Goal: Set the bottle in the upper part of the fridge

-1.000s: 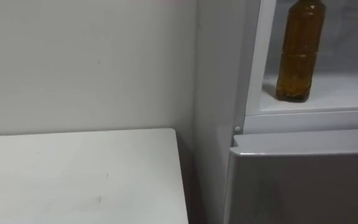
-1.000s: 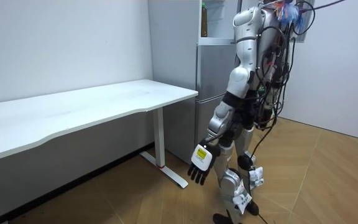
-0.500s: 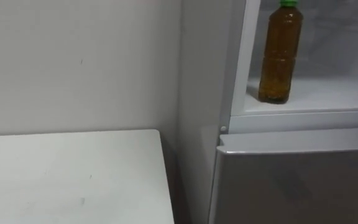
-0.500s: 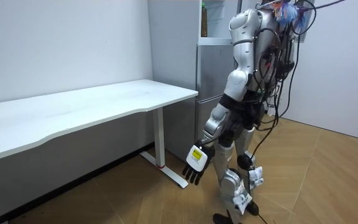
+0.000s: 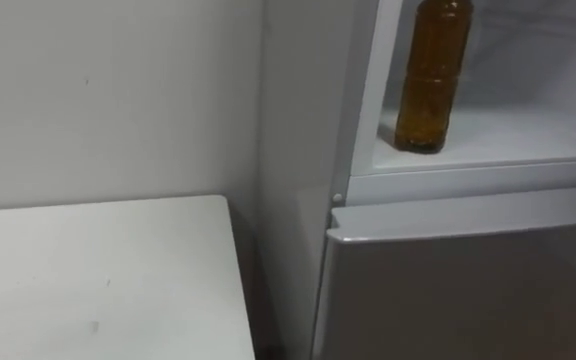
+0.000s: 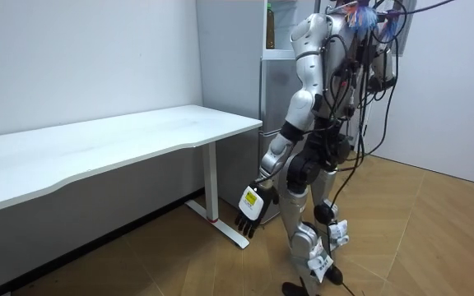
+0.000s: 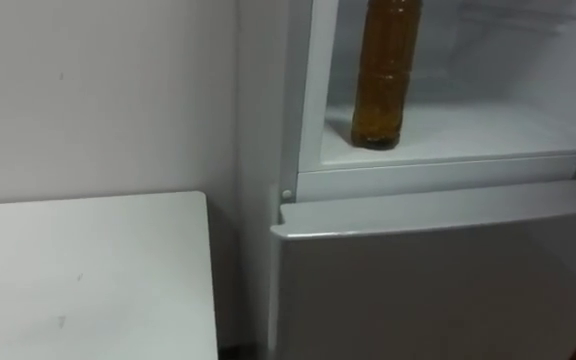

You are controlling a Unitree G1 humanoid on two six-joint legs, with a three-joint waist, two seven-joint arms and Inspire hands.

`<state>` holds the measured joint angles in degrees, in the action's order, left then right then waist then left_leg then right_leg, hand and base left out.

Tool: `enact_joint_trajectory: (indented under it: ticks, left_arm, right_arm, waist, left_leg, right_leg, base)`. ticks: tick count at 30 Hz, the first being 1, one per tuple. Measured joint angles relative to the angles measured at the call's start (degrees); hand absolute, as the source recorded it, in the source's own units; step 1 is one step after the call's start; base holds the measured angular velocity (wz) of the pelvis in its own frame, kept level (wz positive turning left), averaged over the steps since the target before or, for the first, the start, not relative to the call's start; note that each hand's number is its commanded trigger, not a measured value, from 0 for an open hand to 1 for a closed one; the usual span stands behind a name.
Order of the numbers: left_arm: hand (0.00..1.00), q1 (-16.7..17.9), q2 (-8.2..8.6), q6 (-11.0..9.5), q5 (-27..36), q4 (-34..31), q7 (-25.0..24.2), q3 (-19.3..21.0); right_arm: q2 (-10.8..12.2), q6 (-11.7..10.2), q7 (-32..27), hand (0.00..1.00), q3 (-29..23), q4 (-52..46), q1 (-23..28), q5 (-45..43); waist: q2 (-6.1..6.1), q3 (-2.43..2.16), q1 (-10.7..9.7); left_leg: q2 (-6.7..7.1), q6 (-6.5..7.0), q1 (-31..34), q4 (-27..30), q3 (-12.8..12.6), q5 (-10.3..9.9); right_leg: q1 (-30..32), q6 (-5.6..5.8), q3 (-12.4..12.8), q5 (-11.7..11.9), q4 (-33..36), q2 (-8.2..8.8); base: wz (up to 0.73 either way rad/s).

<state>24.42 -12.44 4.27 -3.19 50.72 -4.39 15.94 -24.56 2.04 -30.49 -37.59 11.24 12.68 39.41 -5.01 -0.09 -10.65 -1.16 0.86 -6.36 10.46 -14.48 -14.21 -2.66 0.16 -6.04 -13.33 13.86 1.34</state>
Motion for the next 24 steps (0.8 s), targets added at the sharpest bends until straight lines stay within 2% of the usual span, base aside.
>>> enact_joint_trajectory:
  ticks: [3,6,8,9,13,20,24]
  left_arm:
    - [0.0,0.13,-0.14,-1.3,1.44,0.59,0.0,-0.08]
    - [0.0,0.14,-0.02,-1.85,1.38,1.19,0.0,-0.1]
    - [0.0,0.15,-0.03,-1.85,1.38,1.52,0.0,-0.09]
    - [0.0,0.17,-0.03,-1.89,1.38,1.94,0.0,-0.09]
    - [0.0,0.33,0.07,-1.95,1.12,3.83,0.07,-0.09]
    - [0.0,0.11,0.42,-1.84,0.23,4.48,0.1,-0.1]
    - [0.0,0.11,0.44,-1.86,0.29,4.67,0.09,-0.13]
  right_arm:
    - [-0.73,-2.16,-4.17,0.0,-0.18,-2.12,0.01,0.01]
    - [-0.73,-2.65,-7.4,0.0,-2.74,-5.57,0.37,0.01]
    - [-0.73,-3.96,-8.78,0.0,-4.52,-6.98,0.38,-0.05]
    - [-0.73,-4.46,-9.78,0.0,-5.1,-7.89,0.35,-1.13]
    - [-0.72,-4.56,-13.27,0.0,-5.9,-10.26,0.22,-5.99]
    - [-0.34,-4.4,-16.42,0.0,-5.88,-14.14,0.2,-13.11]
    - [-0.27,-4.39,-17.82,0.0,-5.74,-14.48,0.17,-16.35]
  waist:
    - [-0.34,0.11,0.05]
    - [-0.39,0.08,-0.03]
    - [-0.09,-0.09,-0.11]
    - [0.05,-0.32,-0.16]
    - [0.5,-0.33,-0.06]
    - [0.41,-0.27,0.19]
    - [0.39,-0.26,1.25]
  left_leg:
    - [-0.28,-0.18,0.29,0.19,-0.86,-0.35]
    - [-0.26,-0.2,0.86,0.25,-0.95,-0.37]
    - [-0.29,-0.21,1.12,0.24,-0.89,-0.36]
    - [-0.3,-0.21,1.15,0.25,-0.96,-0.36]
    - [-0.26,-0.22,0.62,0.28,-1.0,-0.35]
    - [-0.16,-0.22,0.05,0.42,-1.03,-0.35]
    - [-0.07,-0.21,-0.29,0.34,-1.12,-0.35]
  right_leg:
    - [0.65,-0.14,0.92,0.05,0.08,-0.49]
    - [1.32,-0.25,1.03,0.18,0.06,-0.59]
    - [1.47,-0.28,1.02,0.31,0.15,-0.65]
    - [1.47,-0.29,0.96,0.33,0.2,-0.65]
    - [0.67,-0.29,0.95,0.33,0.2,-0.64]
    - [0.73,-0.18,0.97,0.15,-0.12,-0.53]
    - [0.67,-0.07,1.17,0.04,0.16,-0.47]
  base:
    - [-0.16]
    - [-0.03]
    - [0.0]
    - [0.0]
    - [0.0]
    - [0.0]
    - [0.0]
